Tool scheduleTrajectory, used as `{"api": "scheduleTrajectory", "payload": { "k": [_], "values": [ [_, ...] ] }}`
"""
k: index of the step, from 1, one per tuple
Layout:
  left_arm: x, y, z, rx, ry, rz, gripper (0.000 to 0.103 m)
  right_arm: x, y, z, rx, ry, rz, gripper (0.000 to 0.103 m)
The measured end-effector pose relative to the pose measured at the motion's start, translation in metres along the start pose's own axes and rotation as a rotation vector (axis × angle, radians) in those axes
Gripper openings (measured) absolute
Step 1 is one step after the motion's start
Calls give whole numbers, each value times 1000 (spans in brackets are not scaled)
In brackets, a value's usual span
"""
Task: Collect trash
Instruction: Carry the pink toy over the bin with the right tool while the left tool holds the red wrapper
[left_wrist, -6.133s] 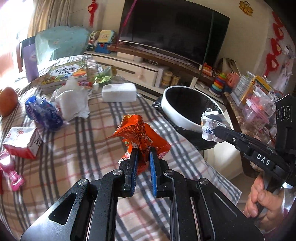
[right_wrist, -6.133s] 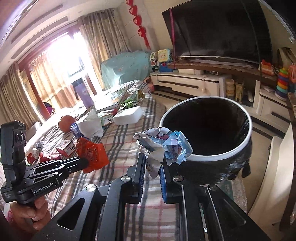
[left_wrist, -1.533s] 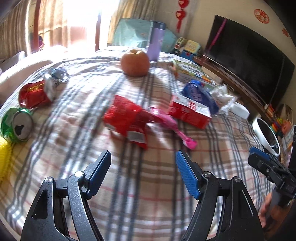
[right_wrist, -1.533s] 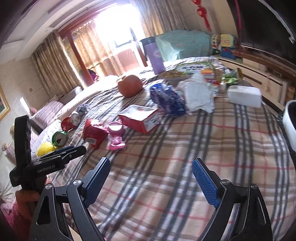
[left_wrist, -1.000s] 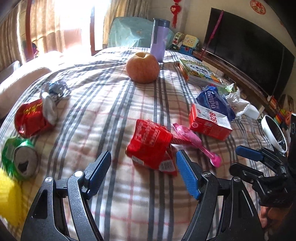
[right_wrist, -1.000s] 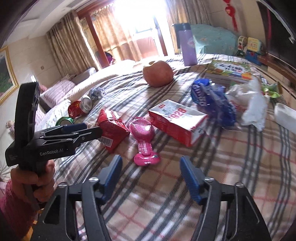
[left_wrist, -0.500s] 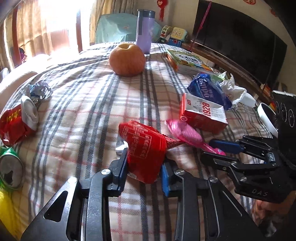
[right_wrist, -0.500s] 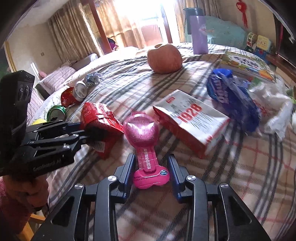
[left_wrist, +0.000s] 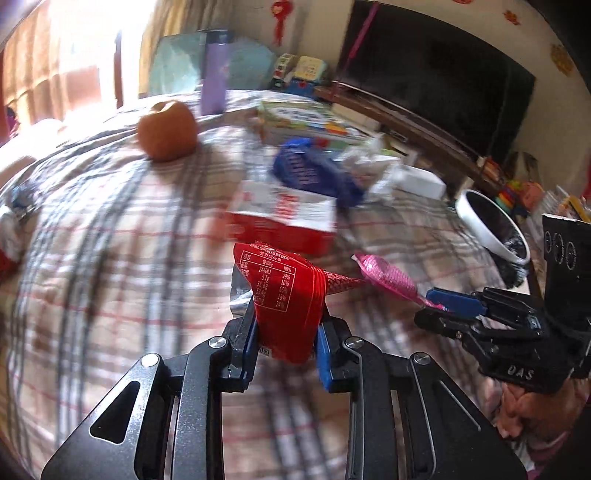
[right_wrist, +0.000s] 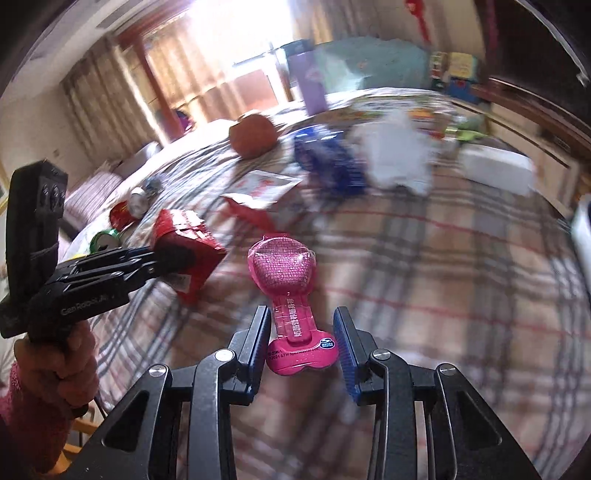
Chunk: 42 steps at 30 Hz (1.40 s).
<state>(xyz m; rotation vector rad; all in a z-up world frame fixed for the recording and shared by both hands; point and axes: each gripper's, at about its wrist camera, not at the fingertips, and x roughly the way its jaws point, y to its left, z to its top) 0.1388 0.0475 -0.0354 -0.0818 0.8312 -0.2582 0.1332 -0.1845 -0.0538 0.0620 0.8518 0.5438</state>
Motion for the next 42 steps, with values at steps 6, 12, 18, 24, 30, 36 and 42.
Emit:
{"api": "scheduleTrajectory", "payload": {
  "k": [6,12,18,24,30,36,42],
  "values": [
    [8,-41,3,34,8,-73,23,-37,-42,-8,92,-64,-88,36],
    [17,-85,7,83,18,-133,23,-68,-73,-15,152,-120,-151,36],
    [20,-112,11,117,19,-169,23,-84,-92,-20,191,-146,-188,36],
    [25,-132,15,134,27,-195,23,-96,-104,-22,206,-172,-208,36],
    [35,-149,19,151,41,-221,22,-107,-113,-22,217,-194,-227,36],
    [41,-171,28,181,40,-248,22,-121,-123,-21,219,-211,-266,36],
    [47,-200,38,227,36,-275,22,-138,-141,-19,238,-234,-310,36]
  ]
}}
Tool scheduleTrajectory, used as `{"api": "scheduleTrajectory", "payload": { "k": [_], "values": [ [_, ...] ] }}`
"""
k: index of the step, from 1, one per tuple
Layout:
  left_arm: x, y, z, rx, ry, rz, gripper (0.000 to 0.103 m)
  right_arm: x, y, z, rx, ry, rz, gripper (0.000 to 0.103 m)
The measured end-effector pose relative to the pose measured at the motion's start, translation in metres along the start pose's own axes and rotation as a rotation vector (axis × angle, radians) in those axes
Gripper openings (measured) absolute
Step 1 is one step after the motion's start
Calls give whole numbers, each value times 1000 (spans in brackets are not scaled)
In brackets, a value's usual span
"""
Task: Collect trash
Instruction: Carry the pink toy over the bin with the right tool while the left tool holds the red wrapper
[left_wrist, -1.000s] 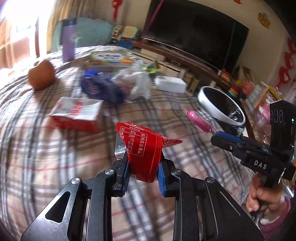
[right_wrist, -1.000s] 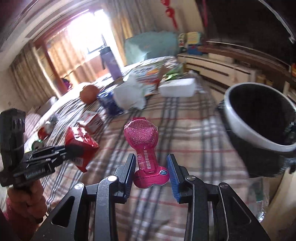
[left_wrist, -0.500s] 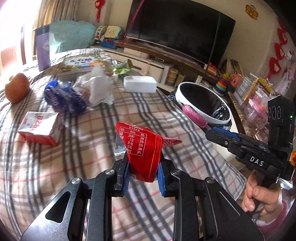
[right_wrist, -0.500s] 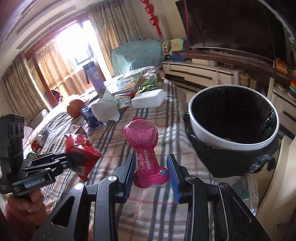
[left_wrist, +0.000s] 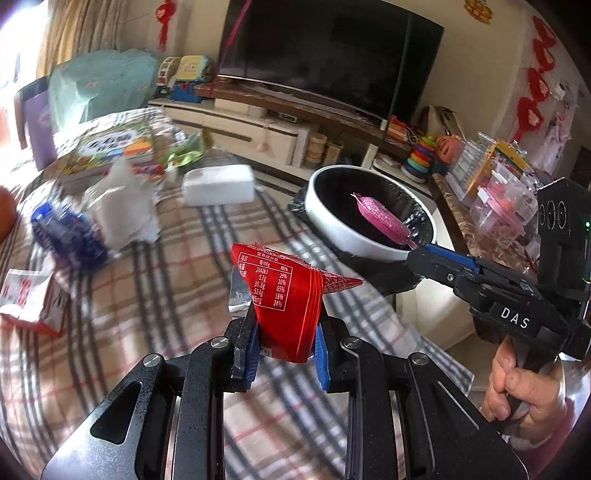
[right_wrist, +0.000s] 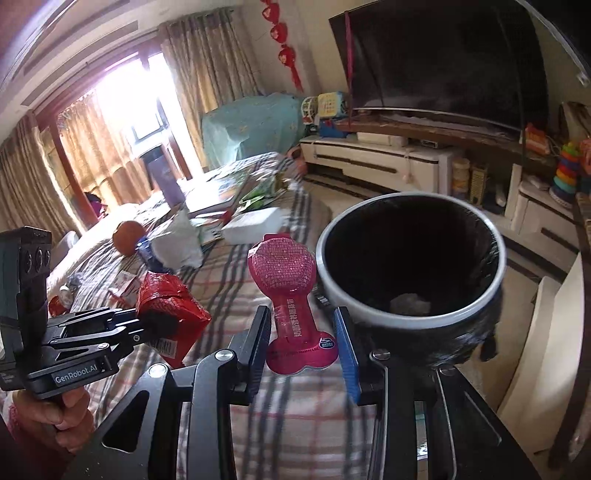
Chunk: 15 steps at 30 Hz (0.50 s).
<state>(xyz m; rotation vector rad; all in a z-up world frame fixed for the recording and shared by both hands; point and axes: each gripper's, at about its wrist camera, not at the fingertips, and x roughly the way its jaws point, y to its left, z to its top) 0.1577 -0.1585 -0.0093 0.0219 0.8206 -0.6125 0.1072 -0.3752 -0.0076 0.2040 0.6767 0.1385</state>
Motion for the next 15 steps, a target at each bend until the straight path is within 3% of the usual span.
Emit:
{"api": "scheduleTrajectory", "payload": {
  "k": [15],
  "values": [
    [41,-47,55,68,-3,-61,22,-8,-61,26,49,-34,-92,36]
  ]
}}
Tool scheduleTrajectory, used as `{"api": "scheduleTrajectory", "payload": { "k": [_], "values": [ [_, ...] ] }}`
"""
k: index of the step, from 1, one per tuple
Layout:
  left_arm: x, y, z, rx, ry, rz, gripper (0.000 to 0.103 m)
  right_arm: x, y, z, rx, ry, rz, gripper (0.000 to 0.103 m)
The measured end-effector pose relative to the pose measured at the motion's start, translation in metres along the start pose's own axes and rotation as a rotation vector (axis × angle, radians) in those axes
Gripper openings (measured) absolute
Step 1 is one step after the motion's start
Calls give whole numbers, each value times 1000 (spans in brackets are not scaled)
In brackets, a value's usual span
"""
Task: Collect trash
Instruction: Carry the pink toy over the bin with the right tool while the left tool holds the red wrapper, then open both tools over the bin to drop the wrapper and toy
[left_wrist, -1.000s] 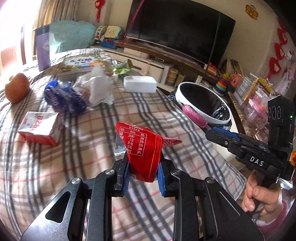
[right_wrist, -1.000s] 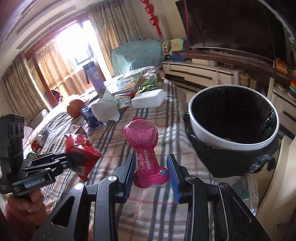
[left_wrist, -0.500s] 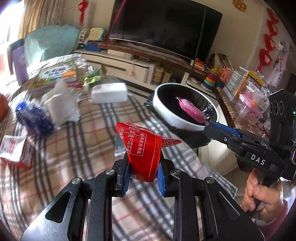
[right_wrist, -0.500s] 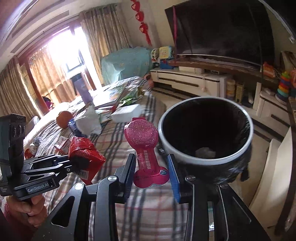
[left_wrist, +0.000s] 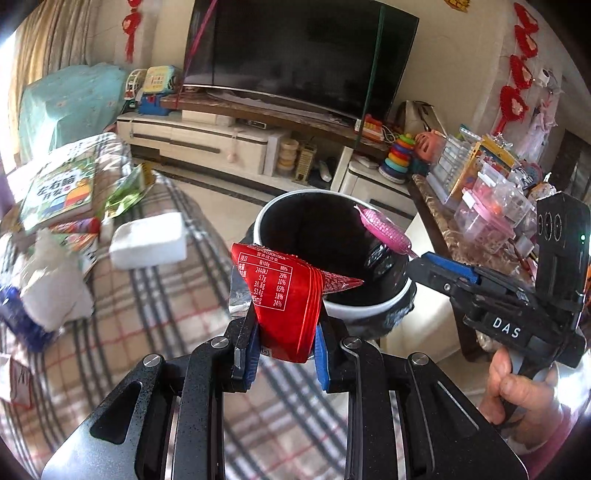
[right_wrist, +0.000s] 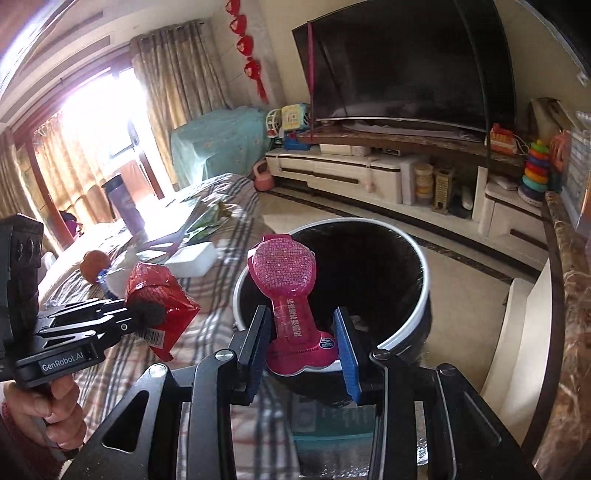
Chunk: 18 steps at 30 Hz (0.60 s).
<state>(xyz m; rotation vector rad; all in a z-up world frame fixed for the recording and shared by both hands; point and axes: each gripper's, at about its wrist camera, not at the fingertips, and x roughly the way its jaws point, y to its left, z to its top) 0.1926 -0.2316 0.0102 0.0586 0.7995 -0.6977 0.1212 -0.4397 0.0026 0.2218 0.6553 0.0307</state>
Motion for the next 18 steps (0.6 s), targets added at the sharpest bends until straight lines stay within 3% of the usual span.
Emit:
{"api": "scheduleTrajectory", "payload": {
  "k": [18],
  "values": [
    [51,-28,38,44,36,-13,22,20,-35,22,29,20,-31,36]
  ]
}}
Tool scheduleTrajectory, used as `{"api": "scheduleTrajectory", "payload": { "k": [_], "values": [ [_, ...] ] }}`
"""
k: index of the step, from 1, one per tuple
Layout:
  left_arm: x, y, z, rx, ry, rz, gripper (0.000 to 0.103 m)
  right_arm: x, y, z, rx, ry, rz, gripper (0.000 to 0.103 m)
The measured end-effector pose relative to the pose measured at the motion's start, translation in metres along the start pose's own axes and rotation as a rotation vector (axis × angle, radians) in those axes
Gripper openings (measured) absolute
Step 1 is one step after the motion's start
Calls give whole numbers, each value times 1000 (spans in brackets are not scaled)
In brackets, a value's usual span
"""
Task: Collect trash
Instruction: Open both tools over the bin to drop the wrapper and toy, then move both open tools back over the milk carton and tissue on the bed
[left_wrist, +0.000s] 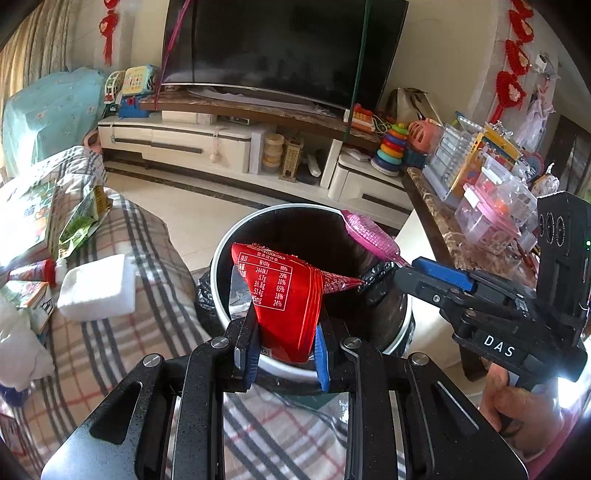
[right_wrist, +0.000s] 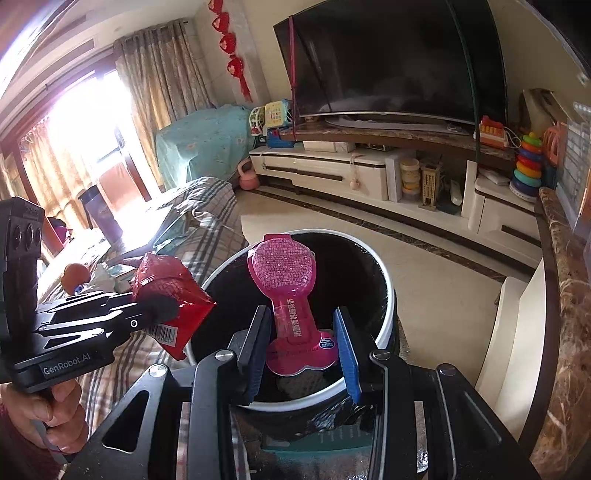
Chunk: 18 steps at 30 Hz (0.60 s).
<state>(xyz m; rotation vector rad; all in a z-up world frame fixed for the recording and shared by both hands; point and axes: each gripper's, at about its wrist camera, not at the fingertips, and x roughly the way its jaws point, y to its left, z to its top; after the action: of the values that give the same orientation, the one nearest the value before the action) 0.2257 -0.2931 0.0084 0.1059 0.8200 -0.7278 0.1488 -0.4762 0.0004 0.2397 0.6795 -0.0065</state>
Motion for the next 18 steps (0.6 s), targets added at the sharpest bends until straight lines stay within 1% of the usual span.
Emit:
{"api": "scheduleTrajectory", "payload": {
  "k": [10,11,12,13,14,15,17,18],
  "values": [
    [19,0,6,-2,25,-4,23,17,-10,9,16,17,-2,36],
    [21,0,5,-4,28,-1,29,20,-12,10,17,19,1,38],
    [26,0,4,-4,44,10,48,23,-14,11,24,24,8,39],
    [30,2,3,-13,64,26,57,26,-16,10,37,35,10,43],
    [30,4,0,-24,71,30,67,26,-19,9,53,41,12,54],
    [28,7,-3,-39,67,21,67,26,-21,8,68,38,15,61],
    [22,11,-11,-58,64,12,67,20,-23,4,88,17,17,63],
    [18,15,-17,-66,59,21,67,16,-22,1,92,8,21,63]
  ]
}}
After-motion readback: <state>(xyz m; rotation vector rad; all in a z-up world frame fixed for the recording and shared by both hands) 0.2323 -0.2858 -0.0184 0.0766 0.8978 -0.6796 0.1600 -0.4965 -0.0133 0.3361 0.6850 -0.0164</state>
